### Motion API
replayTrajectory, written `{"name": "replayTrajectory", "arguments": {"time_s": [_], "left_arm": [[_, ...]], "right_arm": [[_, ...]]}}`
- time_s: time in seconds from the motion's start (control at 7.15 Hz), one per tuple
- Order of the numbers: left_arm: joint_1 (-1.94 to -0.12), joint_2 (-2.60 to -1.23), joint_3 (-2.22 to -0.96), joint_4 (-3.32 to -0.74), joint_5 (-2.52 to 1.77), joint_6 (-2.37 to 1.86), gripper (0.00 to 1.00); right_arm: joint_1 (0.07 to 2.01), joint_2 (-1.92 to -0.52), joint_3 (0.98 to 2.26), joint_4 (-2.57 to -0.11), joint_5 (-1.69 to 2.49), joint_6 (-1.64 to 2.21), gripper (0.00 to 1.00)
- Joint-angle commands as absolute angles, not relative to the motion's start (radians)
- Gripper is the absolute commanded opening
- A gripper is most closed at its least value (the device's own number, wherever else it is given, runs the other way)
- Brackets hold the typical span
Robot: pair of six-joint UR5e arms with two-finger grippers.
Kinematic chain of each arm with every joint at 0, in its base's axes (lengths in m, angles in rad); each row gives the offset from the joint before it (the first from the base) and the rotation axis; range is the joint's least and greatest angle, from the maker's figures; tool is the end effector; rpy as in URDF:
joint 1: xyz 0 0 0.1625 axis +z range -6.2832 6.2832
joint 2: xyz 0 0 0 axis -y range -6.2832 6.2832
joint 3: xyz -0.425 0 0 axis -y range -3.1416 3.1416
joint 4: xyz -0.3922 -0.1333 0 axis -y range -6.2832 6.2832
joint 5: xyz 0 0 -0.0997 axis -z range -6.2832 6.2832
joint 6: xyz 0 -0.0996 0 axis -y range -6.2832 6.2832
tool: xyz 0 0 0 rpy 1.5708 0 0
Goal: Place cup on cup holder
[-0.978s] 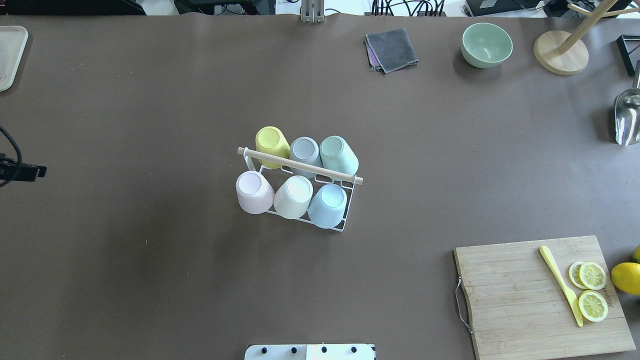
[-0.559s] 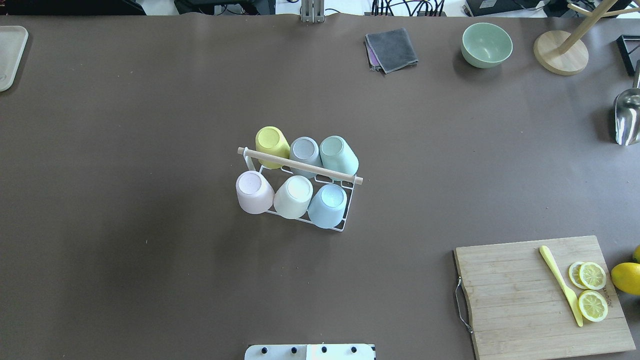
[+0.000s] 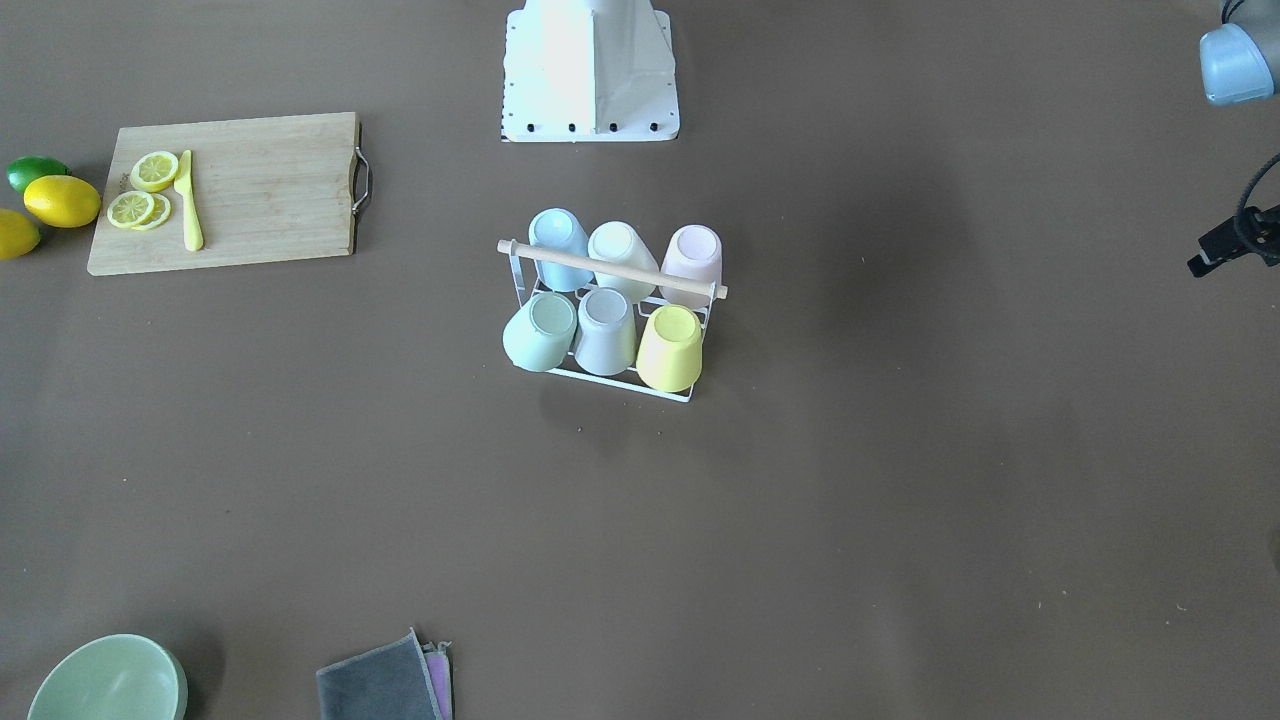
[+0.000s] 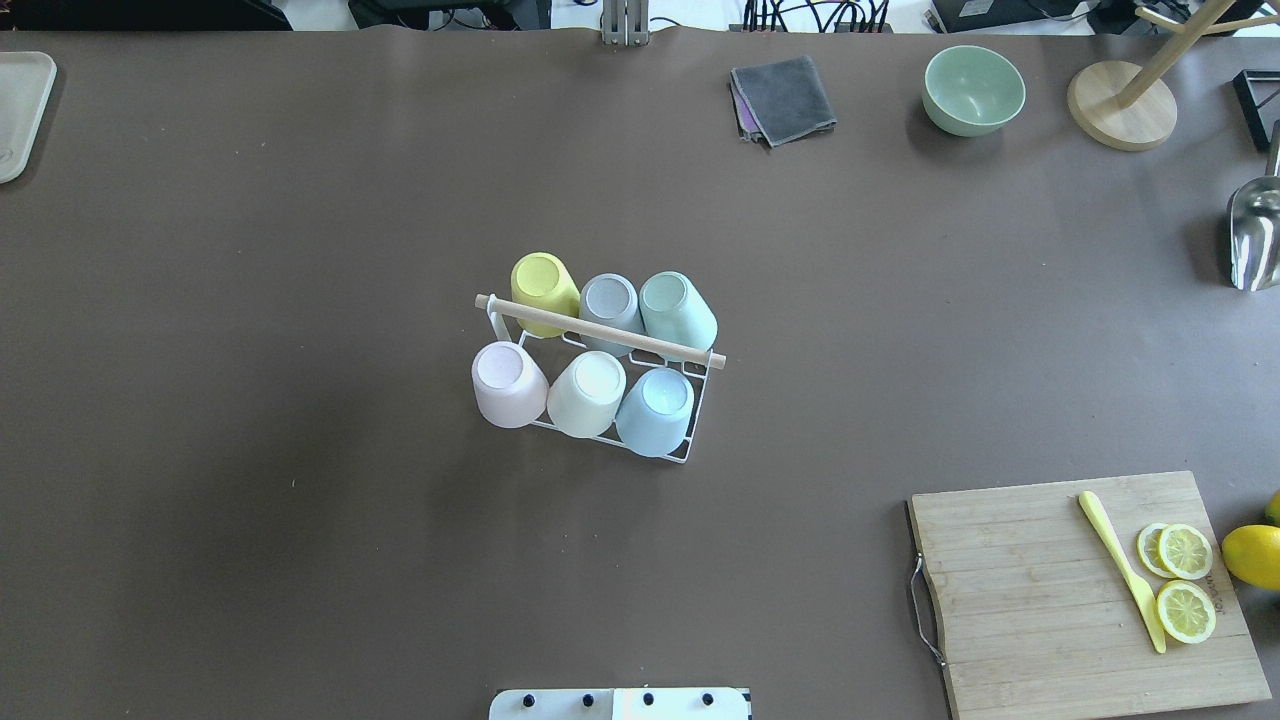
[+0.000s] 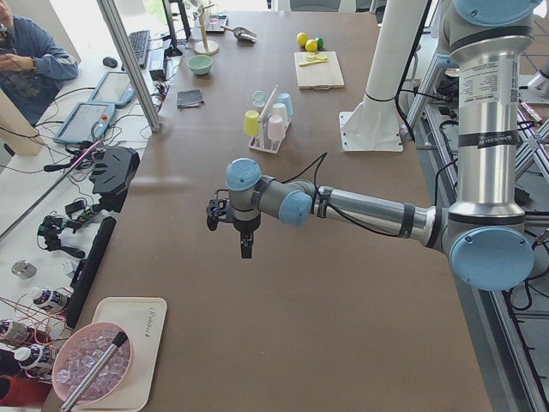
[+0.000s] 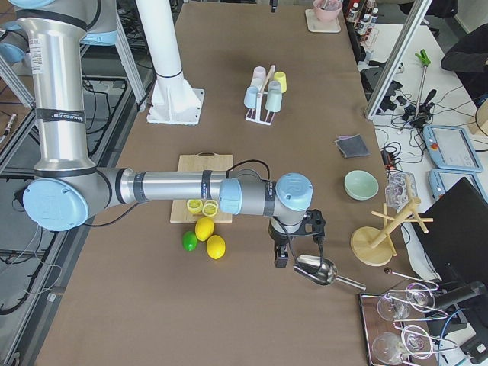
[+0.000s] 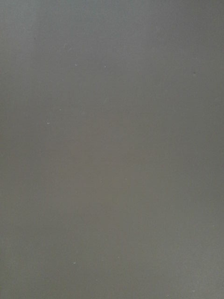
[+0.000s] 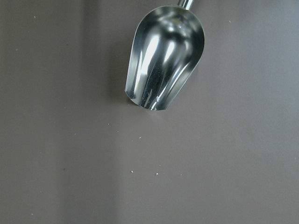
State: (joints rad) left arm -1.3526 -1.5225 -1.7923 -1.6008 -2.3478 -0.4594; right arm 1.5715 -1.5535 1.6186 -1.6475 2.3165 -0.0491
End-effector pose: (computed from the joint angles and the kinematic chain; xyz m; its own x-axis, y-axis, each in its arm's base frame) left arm 0.0415 -0.4802 0.5688 0.6905 -0.1618 -0.7050 0.1051 0.9868 -0.1236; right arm 0.0661 -0.4975 0.6362 0.7338 -0.0407 0.6782 0.0353 0.9991 0.0217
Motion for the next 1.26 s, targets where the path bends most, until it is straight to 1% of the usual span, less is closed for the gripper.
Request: {"name": "replayTrajectory", "arguments": {"time_s": [0.0, 0.28, 0.56, 0.84, 1.12], "left_arm": [[-1.379, -1.522, -1.792, -1.562, -2.355, -0.454, 0.99], [-1.376, -1.525, -1.773, -1.565, -2.347, -0.449, 0.99], [-1.377, -1.517, -1.779, -1.566, -2.35, -0.437, 0.99], [-1.384, -1.506, -1.813, -1.56, -2.341, -0.354, 0.99], [-1.382, -1.503, -1.799, -1.56, -2.339, -0.357, 0.99]], "right_arm": [[1.572, -1.555, 1.629, -1.647, 2.3, -0.049, 1.0], [1.572, -1.555, 1.628, -1.647, 2.299, -0.051, 1.0], [1.572, -1.557, 1.629, -1.647, 2.292, -0.051, 1.0], [1.572, -1.562, 1.629, -1.647, 2.293, -0.054, 1.0], [1.569, -1.563, 1.628, -1.647, 2.293, -0.052, 1.0]]}}
